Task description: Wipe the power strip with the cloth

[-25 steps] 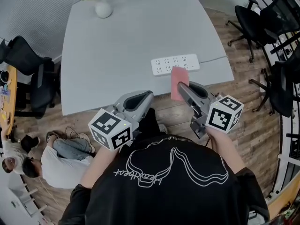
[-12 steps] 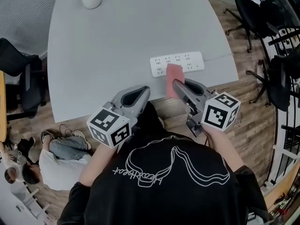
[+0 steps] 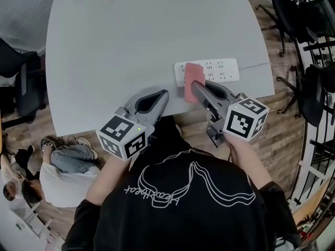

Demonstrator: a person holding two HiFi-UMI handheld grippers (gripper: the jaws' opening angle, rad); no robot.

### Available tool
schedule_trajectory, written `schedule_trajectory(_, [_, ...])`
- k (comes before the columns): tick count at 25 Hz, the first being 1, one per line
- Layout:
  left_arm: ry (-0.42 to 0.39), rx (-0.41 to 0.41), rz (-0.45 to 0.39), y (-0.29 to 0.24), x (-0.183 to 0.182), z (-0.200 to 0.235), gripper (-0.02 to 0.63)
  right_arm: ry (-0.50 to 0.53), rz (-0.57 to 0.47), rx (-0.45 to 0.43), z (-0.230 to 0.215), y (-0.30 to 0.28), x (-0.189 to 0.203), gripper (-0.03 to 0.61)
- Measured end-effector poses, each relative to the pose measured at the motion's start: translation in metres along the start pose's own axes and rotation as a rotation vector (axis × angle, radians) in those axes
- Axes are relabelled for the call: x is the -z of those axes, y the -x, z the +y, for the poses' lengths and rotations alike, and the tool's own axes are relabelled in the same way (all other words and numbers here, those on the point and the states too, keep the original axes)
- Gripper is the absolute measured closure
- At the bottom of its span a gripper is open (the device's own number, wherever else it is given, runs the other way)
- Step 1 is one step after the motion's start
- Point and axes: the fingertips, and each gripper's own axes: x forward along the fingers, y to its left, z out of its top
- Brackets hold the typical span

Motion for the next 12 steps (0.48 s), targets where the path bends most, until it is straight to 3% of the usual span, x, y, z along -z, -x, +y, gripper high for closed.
schedule_trajectory(6, [0.017, -0.014, 0.011, -0.007, 0.004, 0.015, 0.600, -0.018, 0.023, 0.000, -0.006, -0.019, 0.001, 0.549])
schedule_trajectory(12, [0.034, -0.023, 0.022, -0.018, 0.015, 0.015, 0.600, 0.027, 0.076, 0.027, -0.021, -0.025, 0.010, 0.548])
